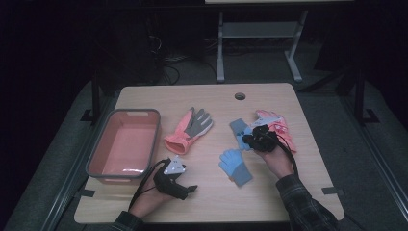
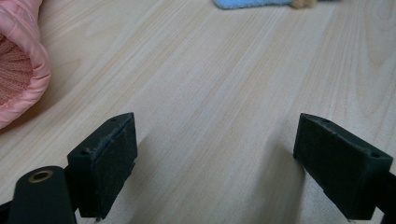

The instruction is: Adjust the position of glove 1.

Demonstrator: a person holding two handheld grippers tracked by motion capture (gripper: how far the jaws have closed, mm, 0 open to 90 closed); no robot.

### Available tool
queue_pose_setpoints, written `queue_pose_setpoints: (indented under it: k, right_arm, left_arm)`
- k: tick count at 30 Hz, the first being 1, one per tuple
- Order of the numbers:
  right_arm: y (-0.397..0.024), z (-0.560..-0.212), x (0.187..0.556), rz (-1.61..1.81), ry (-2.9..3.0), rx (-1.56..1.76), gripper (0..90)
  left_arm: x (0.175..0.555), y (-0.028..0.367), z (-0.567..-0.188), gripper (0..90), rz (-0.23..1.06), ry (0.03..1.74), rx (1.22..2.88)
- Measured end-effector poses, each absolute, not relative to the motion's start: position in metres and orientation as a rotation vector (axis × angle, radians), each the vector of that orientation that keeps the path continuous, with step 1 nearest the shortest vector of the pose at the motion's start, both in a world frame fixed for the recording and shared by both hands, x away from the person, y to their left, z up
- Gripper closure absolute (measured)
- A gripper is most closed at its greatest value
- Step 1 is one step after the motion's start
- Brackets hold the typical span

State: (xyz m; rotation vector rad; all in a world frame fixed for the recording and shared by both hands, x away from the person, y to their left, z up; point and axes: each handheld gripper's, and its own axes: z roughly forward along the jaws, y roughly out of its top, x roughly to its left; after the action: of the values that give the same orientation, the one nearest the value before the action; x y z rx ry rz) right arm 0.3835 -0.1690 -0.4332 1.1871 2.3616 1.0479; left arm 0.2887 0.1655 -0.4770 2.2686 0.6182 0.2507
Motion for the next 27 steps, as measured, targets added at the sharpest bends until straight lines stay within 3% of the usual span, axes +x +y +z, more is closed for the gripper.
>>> queue_pose_setpoints:
  k: [18, 21, 24, 27]
  right_arm:
    - [-0.148, -0.455, 0.430, 0.916, 2.365, 1.322, 70.6]
    - [-0.148, -0.461, 0.434, 0.897, 2.375, 1.345, 74.5]
    - [-0.149, -0.461, 0.434, 0.898, 2.377, 1.351, 87.0]
    - [-0.151, -0.461, 0.433, 0.916, 2.373, 1.339, 89.5]
  left_arm:
    - [0.289, 0.165, -0.477, 12.7, 0.251, 0.617, 2.271]
    - [0.289, 0.165, -0.477, 12.7, 0.251, 0.617, 2.270]
    - [0.290, 0.165, -0.477, 12.7, 0.252, 0.617, 2.270]
    - [0.290, 0.165, -0.477, 12.7, 0.252, 0.616, 2.271]
